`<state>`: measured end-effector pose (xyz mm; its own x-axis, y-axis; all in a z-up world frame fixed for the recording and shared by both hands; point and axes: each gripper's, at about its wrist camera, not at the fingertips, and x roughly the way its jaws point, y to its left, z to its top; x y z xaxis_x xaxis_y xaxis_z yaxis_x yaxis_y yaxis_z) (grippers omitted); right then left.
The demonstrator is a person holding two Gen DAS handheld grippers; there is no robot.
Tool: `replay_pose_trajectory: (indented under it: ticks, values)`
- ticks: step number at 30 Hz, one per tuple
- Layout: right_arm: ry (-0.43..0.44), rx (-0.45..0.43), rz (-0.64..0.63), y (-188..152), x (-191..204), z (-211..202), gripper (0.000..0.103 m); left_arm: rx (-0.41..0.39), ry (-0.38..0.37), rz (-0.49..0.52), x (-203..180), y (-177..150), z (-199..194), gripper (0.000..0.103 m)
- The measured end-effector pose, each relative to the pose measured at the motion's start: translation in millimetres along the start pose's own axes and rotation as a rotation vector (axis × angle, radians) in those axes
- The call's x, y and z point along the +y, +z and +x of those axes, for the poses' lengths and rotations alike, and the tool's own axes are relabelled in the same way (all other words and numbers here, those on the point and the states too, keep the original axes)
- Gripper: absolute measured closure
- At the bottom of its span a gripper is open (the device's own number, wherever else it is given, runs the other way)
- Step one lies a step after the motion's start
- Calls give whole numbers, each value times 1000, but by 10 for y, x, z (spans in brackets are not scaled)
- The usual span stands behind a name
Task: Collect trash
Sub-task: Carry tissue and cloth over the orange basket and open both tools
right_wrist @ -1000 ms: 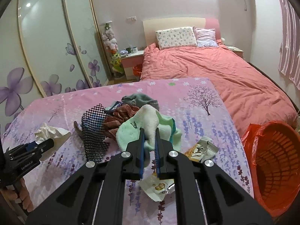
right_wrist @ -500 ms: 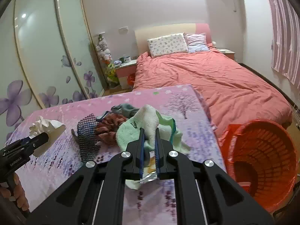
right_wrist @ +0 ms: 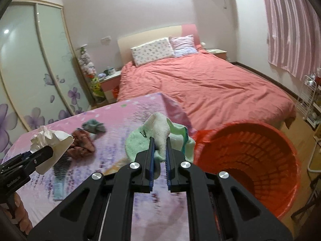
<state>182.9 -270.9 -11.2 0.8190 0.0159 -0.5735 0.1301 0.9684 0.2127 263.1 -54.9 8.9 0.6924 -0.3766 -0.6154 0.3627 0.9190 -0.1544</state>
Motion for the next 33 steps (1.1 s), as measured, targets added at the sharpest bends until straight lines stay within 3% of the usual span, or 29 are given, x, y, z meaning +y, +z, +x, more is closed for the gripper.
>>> replay_pose_trajectory:
  ticks: [7,17,21,23,26,33]
  values:
    - [-74,-10,51,-87,-622,-168,94,33,-114,58,-632,-22,352,64]
    - [-110,11,151,-124,-1202,-105,92,108,-239,168,-1667,-108,931,63]
    - [-123,27,189,-151,-1393,12,85,158,-227,206,-1938,-157,1262,57]
    - [-131,31,202,-175,-1458,53,78,172,-212,214,-1969,-178,1382,46]
    - [-143,36,218,-223,-1550,76,73,183,-192,219,-1968,-218,1453,43]
    - [-140,41,171,-257,-1340,73,53,138,-85,225,-1590,-264,1199,34]
